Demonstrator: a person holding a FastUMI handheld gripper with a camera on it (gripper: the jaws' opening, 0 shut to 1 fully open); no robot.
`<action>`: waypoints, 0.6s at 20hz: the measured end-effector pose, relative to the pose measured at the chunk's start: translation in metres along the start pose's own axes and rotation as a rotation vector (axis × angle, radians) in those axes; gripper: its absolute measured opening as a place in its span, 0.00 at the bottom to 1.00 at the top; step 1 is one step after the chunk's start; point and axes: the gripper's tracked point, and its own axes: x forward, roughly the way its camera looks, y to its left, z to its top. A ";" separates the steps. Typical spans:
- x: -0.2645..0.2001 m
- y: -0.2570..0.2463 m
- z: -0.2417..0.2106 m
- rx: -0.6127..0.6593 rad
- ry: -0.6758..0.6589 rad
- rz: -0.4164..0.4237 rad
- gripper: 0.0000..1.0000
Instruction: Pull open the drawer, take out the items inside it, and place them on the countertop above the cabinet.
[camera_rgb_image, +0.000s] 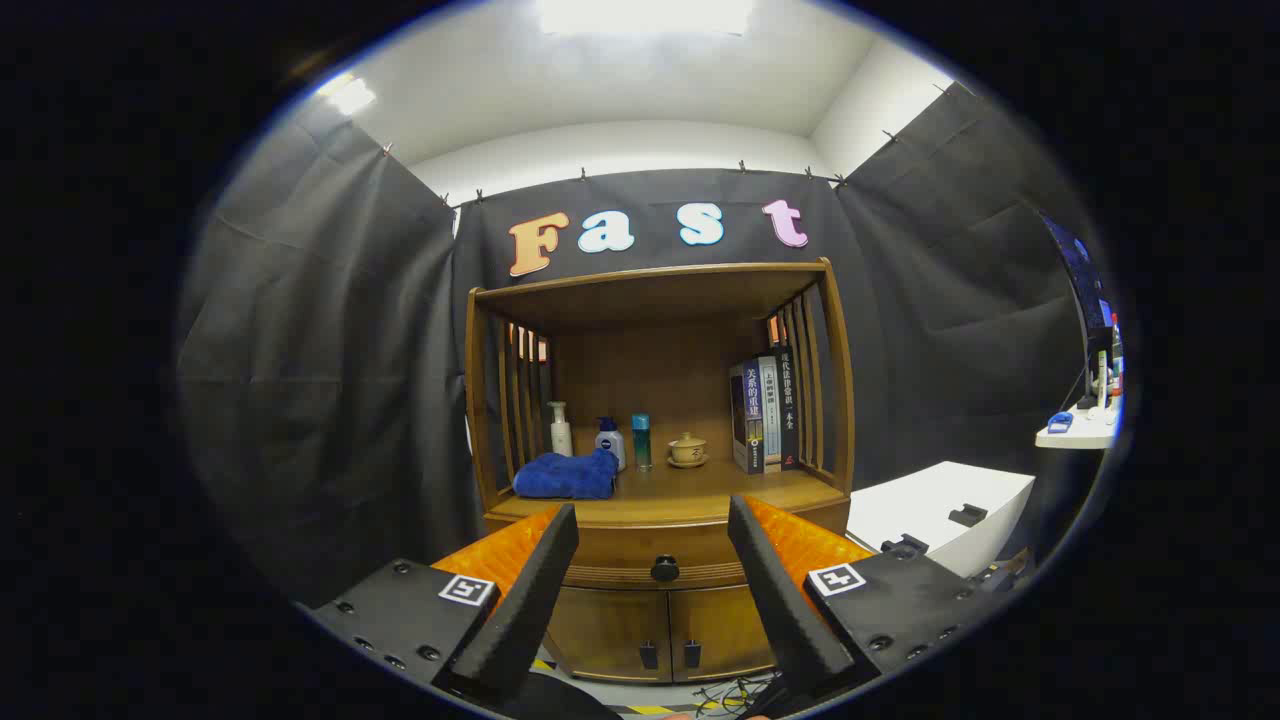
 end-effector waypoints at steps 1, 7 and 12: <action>0.000 0.000 -0.001 0.004 0.001 -0.001 0.98; 0.002 -0.003 -0.002 -0.010 0.004 -0.015 0.98; 0.000 -0.002 -0.004 -0.009 0.010 -0.017 0.98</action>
